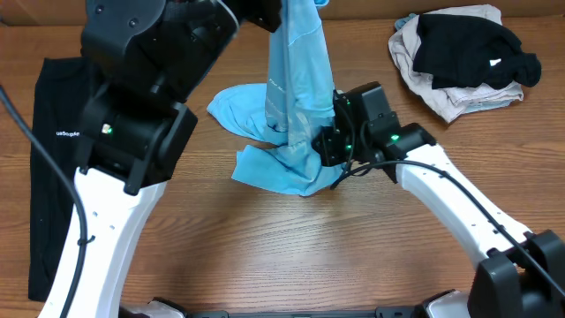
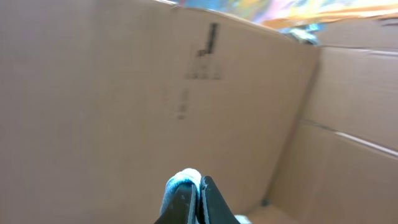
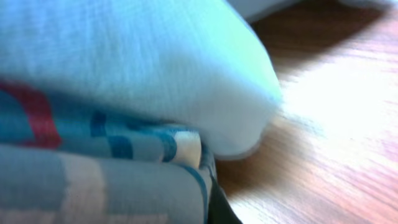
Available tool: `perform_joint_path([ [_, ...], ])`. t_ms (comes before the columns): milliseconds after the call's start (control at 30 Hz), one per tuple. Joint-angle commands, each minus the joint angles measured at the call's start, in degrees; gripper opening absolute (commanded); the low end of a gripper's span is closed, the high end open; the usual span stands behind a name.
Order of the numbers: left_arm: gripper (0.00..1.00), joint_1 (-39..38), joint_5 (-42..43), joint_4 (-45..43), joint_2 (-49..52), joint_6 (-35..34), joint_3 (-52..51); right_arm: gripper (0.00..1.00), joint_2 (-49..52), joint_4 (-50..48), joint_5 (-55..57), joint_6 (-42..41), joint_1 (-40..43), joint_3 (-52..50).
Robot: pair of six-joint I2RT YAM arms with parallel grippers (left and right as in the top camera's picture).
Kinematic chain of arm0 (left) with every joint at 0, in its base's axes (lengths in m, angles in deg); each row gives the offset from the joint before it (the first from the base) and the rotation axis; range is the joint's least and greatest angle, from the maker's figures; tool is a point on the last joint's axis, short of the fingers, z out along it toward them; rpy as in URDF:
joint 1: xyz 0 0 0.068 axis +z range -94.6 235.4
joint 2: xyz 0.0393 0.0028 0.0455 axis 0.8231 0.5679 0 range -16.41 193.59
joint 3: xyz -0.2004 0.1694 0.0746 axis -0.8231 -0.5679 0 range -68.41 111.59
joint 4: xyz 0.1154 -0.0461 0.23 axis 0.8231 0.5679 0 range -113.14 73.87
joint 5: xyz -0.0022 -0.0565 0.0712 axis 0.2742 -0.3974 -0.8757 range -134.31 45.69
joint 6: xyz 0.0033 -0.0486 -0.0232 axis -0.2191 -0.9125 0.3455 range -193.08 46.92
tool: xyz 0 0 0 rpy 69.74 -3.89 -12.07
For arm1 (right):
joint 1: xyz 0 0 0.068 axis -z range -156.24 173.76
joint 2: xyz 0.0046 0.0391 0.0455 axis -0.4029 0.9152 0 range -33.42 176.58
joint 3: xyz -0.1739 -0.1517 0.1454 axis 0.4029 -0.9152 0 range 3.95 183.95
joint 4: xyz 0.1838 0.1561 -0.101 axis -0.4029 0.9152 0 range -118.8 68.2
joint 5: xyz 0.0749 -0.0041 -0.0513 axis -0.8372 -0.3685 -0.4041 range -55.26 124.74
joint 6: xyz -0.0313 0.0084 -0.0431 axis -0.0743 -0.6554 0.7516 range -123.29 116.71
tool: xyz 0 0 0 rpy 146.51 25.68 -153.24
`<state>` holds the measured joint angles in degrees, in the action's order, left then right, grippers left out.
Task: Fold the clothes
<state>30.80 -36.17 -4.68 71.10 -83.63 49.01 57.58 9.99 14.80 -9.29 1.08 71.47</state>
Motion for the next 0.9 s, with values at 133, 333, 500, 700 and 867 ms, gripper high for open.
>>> perform_joint_path([
  [133, 0.04, 7.9, -12.8, 1.9, -8.2, 2.4, 1.8, 0.04, -11.9, 18.2, 4.6, -0.2, 3.6, 18.3],
  [333, 0.04, 17.6, -14.8, 4.3, -14.4, 3.0, 1.8, 0.04, -16.7, 30.3, 7.6, 0.0, 3.7, 32.7],
  [500, 0.04, 23.3, -17.3, 4.1, -20.9, 5.9, 1.8, 0.04, -19.7, 35.2, 7.5, -0.1, 3.7, 38.9],
  [700, 0.04, 23.6, -25.2, 3.2, -26.7, 11.6, 1.8, 0.04, -23.2, 36.6, 7.2, -0.3, 3.7, 39.4],
  [867, 0.04, 23.6, -25.3, 3.8, -27.5, 14.4, 1.8, 0.04, -23.9, 38.2, 6.8, -1.2, 3.7, 39.4],
])
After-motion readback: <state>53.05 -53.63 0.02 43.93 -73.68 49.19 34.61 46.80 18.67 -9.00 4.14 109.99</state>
